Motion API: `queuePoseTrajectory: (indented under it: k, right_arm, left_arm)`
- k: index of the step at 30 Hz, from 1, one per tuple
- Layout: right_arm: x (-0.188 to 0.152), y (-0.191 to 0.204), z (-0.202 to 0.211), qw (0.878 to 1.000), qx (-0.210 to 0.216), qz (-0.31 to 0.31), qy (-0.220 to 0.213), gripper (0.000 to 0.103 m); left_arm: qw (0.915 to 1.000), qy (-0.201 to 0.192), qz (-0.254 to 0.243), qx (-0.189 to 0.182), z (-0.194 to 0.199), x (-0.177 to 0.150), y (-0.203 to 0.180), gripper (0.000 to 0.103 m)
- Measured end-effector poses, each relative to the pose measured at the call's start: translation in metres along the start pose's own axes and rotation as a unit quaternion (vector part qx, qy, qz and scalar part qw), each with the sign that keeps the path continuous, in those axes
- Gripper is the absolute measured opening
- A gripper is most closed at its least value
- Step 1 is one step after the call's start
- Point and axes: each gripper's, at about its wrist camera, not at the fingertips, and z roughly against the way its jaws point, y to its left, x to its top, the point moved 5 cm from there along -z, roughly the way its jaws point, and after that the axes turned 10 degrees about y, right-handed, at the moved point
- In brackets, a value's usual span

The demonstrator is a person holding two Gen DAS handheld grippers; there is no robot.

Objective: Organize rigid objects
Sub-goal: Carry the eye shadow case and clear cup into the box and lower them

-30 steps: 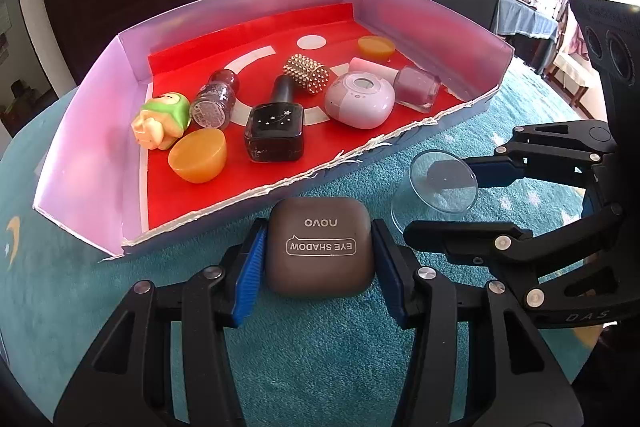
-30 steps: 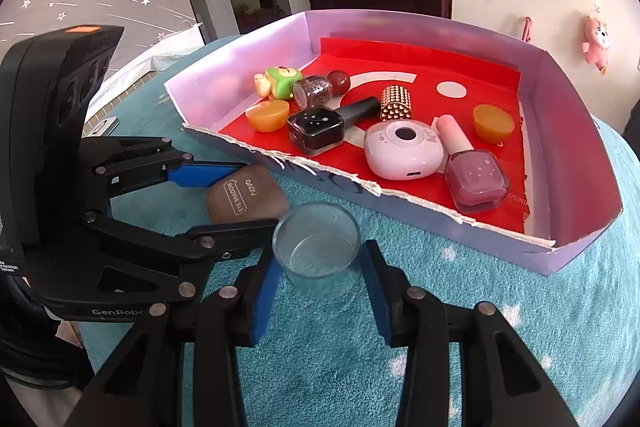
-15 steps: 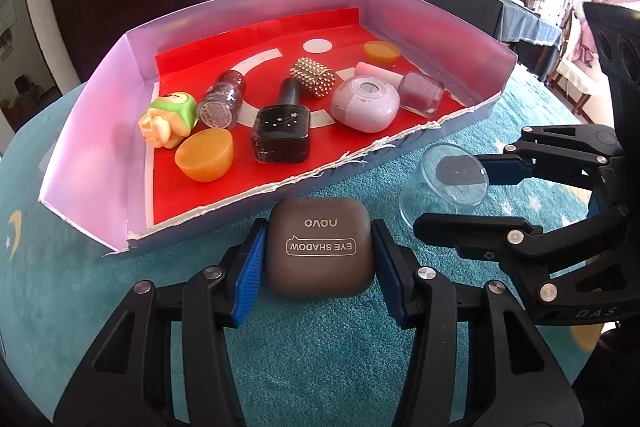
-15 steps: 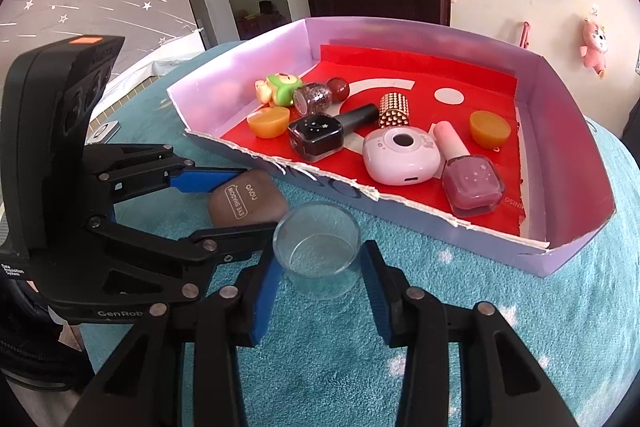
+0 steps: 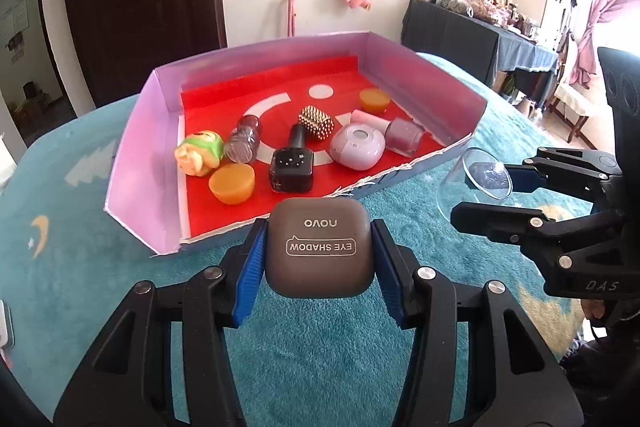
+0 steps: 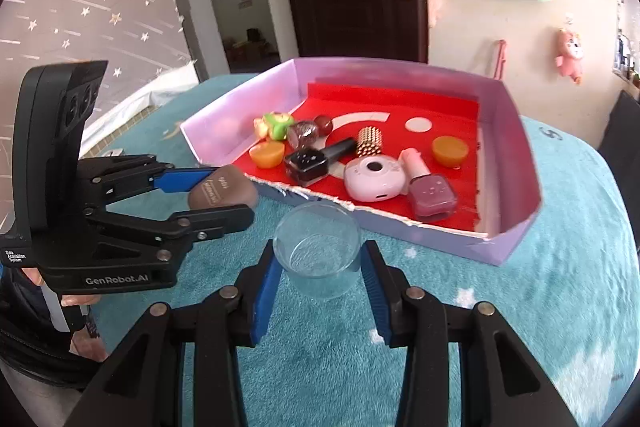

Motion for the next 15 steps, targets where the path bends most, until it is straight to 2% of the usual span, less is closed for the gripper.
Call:
queuePoseTrajectory:
  k: [7, 15]
  right_arm:
    - [-0.004, 0.005, 0.014, 1.0, -0.01, -0.012, -0.019, 0.044]
    - [-0.007, 0.007, 0.015, 1.0, -0.008, -0.014, -0.021, 0.044]
  left_arm:
    - [0.9999, -0.009, -0.007, 0.003, 0.011, -0.002, 0.0, 0.048]
    - [0.9998, -0.016, -0.006, 0.002, 0.015, 0.007, -0.002, 0.048]
